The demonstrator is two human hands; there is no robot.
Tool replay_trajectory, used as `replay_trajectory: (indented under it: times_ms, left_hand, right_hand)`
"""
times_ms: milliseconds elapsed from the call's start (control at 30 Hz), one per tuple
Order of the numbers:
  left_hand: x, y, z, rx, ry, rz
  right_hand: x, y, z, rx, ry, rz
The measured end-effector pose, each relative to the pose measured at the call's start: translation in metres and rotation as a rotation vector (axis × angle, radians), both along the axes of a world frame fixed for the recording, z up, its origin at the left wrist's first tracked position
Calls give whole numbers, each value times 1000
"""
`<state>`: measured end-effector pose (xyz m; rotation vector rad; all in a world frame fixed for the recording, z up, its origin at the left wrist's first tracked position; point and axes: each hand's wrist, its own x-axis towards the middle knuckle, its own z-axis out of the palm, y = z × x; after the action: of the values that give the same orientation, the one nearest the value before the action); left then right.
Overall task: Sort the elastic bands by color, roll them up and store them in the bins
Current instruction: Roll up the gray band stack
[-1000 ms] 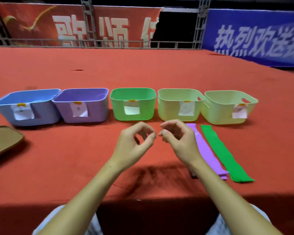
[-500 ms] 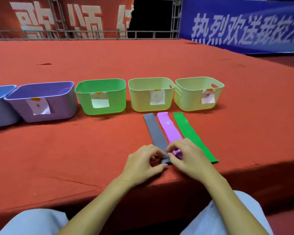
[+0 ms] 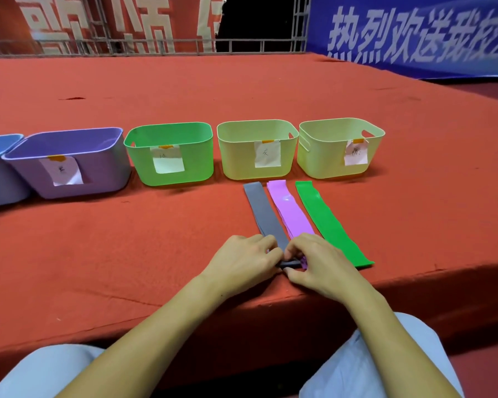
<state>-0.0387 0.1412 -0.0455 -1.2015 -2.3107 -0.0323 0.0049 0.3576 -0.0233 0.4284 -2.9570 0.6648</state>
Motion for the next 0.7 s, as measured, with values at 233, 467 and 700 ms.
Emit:
replay_trajectory:
  times_ms: [233, 467, 700]
  left_hand:
    - [3, -10, -6, 141, -46, 78]
    - [6, -30, -1, 309, -204, 78]
    - [10, -67, -4, 285, -408, 69]
  right_hand:
    - [-1, -5, -5, 21, 52, -8]
    - [-5, -16, -5, -10, 163, 4]
    - [1, -37, -5, -36, 113, 78]
